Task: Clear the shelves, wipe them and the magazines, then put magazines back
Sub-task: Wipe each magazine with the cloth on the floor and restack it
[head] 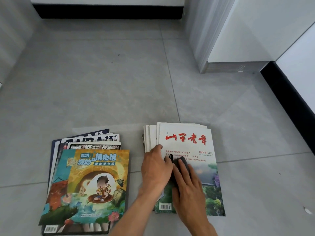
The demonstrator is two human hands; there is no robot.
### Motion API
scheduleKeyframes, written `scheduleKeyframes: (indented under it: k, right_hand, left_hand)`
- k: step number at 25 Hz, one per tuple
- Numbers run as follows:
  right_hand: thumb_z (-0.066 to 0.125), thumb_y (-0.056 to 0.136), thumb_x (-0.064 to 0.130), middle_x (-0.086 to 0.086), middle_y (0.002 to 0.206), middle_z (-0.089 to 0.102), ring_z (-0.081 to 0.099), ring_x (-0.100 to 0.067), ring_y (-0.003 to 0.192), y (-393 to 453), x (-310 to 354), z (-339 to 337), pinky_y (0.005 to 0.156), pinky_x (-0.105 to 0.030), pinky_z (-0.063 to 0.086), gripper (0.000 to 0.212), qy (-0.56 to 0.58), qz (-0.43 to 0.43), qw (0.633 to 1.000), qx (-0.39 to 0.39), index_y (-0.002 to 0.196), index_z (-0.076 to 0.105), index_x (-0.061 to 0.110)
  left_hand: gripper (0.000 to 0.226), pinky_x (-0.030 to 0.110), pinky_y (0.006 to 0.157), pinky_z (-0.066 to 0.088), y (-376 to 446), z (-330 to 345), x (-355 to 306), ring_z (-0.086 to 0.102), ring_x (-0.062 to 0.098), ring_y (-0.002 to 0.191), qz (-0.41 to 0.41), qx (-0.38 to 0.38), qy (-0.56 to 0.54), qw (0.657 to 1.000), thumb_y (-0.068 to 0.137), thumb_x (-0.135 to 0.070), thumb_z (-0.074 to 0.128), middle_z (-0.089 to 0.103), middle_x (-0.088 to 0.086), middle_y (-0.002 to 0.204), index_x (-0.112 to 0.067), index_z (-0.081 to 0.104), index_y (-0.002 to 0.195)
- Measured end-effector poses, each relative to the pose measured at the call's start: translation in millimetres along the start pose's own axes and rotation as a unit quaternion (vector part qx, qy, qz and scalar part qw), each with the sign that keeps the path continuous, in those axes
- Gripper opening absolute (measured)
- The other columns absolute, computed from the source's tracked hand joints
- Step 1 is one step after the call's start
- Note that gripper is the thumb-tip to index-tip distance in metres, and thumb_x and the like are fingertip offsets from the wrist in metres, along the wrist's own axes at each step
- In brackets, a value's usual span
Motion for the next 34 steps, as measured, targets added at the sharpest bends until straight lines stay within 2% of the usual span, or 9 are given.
scheduleKeyframes:
  k: [4,7,11,17,22,25,28,32,34]
  right_hand:
    - [0.042,0.087,0.02,-0.006,0.156,0.041,0.045,-0.033,0.136,29,-57,-30,0.106,-0.048,0.044,0.059,-0.007,0.11,0.993,-0.027,0.146,0.048,0.019]
    - [0.053,0.093,0.009,0.003,0.144,0.052,0.055,-0.028,0.122,44,-100,-43,0.095,-0.038,0.045,0.052,0.171,0.278,0.944,-0.046,0.14,0.051,0.03]
    - [0.061,0.086,0.001,0.016,0.144,0.048,0.053,-0.014,0.122,50,-90,-43,0.096,-0.028,0.041,0.063,0.235,0.216,0.947,-0.026,0.139,0.053,0.033]
    - [0.066,0.082,0.001,0.003,0.157,0.036,0.049,-0.03,0.118,66,-68,-36,0.102,-0.029,0.037,0.069,0.124,0.119,0.985,0.029,0.145,0.05,0.023]
    - [0.06,0.083,0.003,0.007,0.157,0.037,0.045,-0.028,0.127,62,-42,-36,0.109,-0.047,0.043,0.066,0.076,0.053,0.995,0.023,0.144,0.05,0.026]
    - [0.054,0.1,0.021,0.028,0.148,0.044,0.041,0.002,0.135,45,5,-43,0.116,-0.033,0.037,0.047,0.27,0.081,0.958,0.054,0.14,0.047,0.046]
    - [0.066,0.09,0.046,0.04,0.133,0.047,0.045,0.016,0.122,40,35,-56,0.097,-0.012,0.043,0.055,0.343,0.126,0.926,0.092,0.137,0.04,0.056]
    - [0.067,0.078,0.015,0.017,0.104,0.069,0.065,0.0,0.09,52,40,-77,0.071,-0.018,0.055,0.058,0.332,0.15,0.928,0.08,0.128,0.053,0.042]
    - [0.067,0.07,0.002,0.006,0.084,0.073,0.068,-0.006,0.069,56,32,-92,0.055,-0.02,0.052,0.05,0.458,0.21,0.861,0.066,0.115,0.067,0.024]
  left_hand:
    - [0.042,0.033,0.095,0.049,-4,2,-10,0.051,0.022,0.119,0.041,0.025,0.074,0.996,0.097,-0.03,0.05,0.059,0.005,0.13,-0.014,0.049,0.135]
    - [0.042,0.03,0.104,0.046,-12,16,0,0.044,0.017,0.127,0.059,0.023,0.056,0.996,0.095,-0.029,0.052,0.053,0.0,0.14,-0.015,0.052,0.135]
    - [0.034,0.025,0.094,0.048,-14,11,18,0.048,0.015,0.117,-0.006,-0.039,-0.094,0.995,0.086,-0.015,0.064,0.058,-0.008,0.119,-0.02,0.061,0.12]
    - [0.044,0.024,0.069,0.053,-10,-4,41,0.063,0.011,0.09,-0.112,-0.109,-0.269,0.95,0.083,-0.001,0.066,0.063,-0.002,0.102,-0.028,0.053,0.116]
    - [0.013,0.019,0.072,0.054,-13,2,11,0.072,0.007,0.085,-0.125,0.052,-0.414,0.9,0.097,-0.026,0.058,0.076,-0.006,0.096,-0.026,0.071,0.095]
    - [0.047,0.032,0.088,0.054,-22,13,4,0.072,0.016,0.098,-0.129,0.146,-0.505,0.841,0.101,-0.05,0.037,0.076,0.001,0.103,-0.021,0.074,0.106]
    - [0.036,0.035,0.078,0.056,-25,10,10,0.073,0.024,0.093,-0.137,0.151,-0.525,0.827,0.103,-0.03,0.043,0.075,0.012,0.101,-0.02,0.077,0.1]
    - [0.029,0.033,0.065,0.058,-27,6,13,0.072,0.025,0.086,-0.111,0.153,-0.503,0.843,0.096,-0.009,0.059,0.075,0.008,0.103,-0.024,0.071,0.117]
    - [0.032,0.037,0.071,0.058,-30,6,12,0.072,0.025,0.089,-0.107,0.175,-0.509,0.836,0.091,-0.029,0.066,0.074,0.008,0.106,-0.025,0.066,0.123]
Point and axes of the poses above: each hand's wrist, its own y-axis towards the middle knuckle, its own z-axis out of the palm, x = y × z, the point moved 5 cm from there along y, towards the middle knuckle
